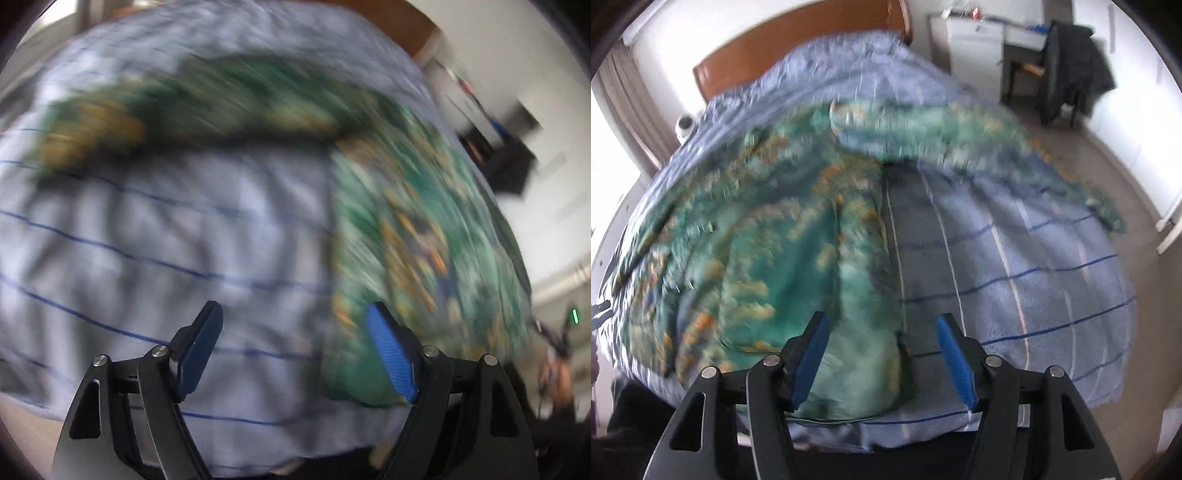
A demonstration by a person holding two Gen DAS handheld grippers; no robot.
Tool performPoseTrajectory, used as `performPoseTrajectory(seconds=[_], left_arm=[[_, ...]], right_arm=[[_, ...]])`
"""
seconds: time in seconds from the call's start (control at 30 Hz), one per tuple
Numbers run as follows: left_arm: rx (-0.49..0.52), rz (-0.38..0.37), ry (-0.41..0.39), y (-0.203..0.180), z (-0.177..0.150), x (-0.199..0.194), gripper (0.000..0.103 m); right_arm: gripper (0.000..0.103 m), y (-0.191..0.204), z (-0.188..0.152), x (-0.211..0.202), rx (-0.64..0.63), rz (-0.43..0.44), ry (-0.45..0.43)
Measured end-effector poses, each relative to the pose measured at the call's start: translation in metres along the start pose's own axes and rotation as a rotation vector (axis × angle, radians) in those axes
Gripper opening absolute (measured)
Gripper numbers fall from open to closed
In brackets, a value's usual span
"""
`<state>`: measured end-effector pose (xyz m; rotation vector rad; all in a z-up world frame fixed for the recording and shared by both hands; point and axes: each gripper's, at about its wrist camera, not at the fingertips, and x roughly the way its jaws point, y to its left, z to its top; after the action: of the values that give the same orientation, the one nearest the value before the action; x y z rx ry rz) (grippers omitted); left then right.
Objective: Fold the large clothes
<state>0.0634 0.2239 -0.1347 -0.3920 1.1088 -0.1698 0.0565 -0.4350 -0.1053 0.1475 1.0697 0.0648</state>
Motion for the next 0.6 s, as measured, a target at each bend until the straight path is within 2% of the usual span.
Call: performPoseTrajectory(seconds=[0.1,0.17,0.2,0.23,0.27,0.3,0.33,0.37,0.43,0.6], left_arm=[[0.088,0.024,0.068,-0.030,-0.008,0.032,0.082],[0.108,0.050,0.073,-0.040,-0.009,0.042,0.082],[0.104,0.045,0.071,-0.038,-0.006,0.043,0.078],[0.095,0.019,0.076,-0.040,-0.005,0.043,0.056],[0.087,-0.008,0.082,-0.041,-0.005,0.044,0.021],[0.072,-0.034,0.093,-0.043,-0.005,0.044,0.016],[0.071,-0.039,0.085,-0.044,-0.006,0.043,0.012],[0.083,-0.032,0.073,-0.048,-0.008,0.041,0.010],[0.098,-0.030,0.057,-0.057,-0.012,0.037,0.009],[0.063,-0.102,0.024,-0.054,-0.021,0.019,0.008]], right_arm=[[0.062,-0.007,-0.002,0.020,-0.011,0.074,0.068],[0.062,-0.006,-0.003,0.034,-0.030,0.110,0.104],[0.062,-0.005,-0.004,0.039,-0.035,0.126,0.113],[0.061,-0.005,-0.003,0.042,-0.036,0.141,0.122],[0.040,-0.004,-0.003,0.043,-0.036,0.157,0.127],[0.028,-0.003,-0.003,0.045,-0.039,0.176,0.136],[0.023,-0.002,-0.003,0.044,-0.040,0.176,0.133],[0.019,-0.001,-0.002,0.043,-0.044,0.167,0.130],[0.017,0.003,-0.002,0.038,-0.065,0.148,0.118],[0.014,0.010,-0.002,0.017,-0.132,0.108,0.105]])
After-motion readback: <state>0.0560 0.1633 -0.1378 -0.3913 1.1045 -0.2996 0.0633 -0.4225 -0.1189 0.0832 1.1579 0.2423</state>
